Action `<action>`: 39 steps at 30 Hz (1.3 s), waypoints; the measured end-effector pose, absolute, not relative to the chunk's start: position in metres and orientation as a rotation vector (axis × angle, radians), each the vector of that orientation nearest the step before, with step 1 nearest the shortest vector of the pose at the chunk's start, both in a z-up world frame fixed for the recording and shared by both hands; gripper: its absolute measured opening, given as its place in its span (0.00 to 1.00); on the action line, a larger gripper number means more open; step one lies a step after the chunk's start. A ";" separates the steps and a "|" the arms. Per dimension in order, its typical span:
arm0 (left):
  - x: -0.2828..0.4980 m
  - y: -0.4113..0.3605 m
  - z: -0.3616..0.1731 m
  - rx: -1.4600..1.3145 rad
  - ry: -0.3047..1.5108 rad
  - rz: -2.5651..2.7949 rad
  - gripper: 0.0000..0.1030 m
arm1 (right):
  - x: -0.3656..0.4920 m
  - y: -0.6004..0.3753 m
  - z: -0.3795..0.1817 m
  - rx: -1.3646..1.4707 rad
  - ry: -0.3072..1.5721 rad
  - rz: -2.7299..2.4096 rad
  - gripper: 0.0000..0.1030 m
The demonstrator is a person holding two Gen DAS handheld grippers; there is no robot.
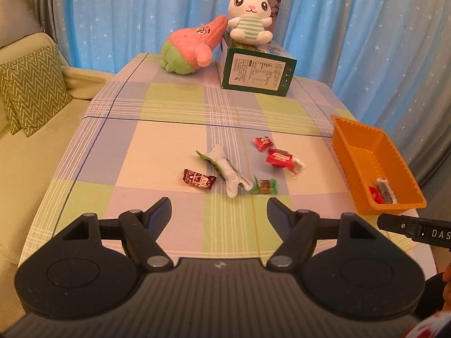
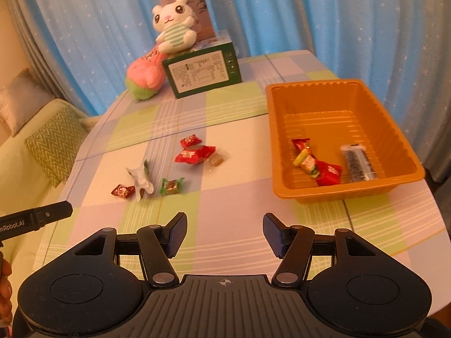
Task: Organize snacks
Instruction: 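Withdraw both open tools from the tray, then grasp the brown chocolate candy with the left tool while the right tool grasps the green-wrapped candy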
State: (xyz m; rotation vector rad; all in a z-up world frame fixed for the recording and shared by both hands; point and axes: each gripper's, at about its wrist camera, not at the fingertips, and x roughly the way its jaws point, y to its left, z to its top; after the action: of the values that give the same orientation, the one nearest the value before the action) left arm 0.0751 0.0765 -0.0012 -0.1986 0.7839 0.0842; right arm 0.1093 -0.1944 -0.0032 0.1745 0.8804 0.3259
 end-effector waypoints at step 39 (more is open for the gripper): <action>0.184 0.130 -0.088 -0.161 0.912 0.045 0.70 | 0.223 -0.067 -0.116 -0.008 0.853 0.506 0.58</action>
State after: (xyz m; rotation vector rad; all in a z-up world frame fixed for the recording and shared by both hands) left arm 0.1837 0.1298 -0.0884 -0.1614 0.9122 0.0455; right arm 0.2234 -0.0669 -0.1158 -0.0075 0.8527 0.5059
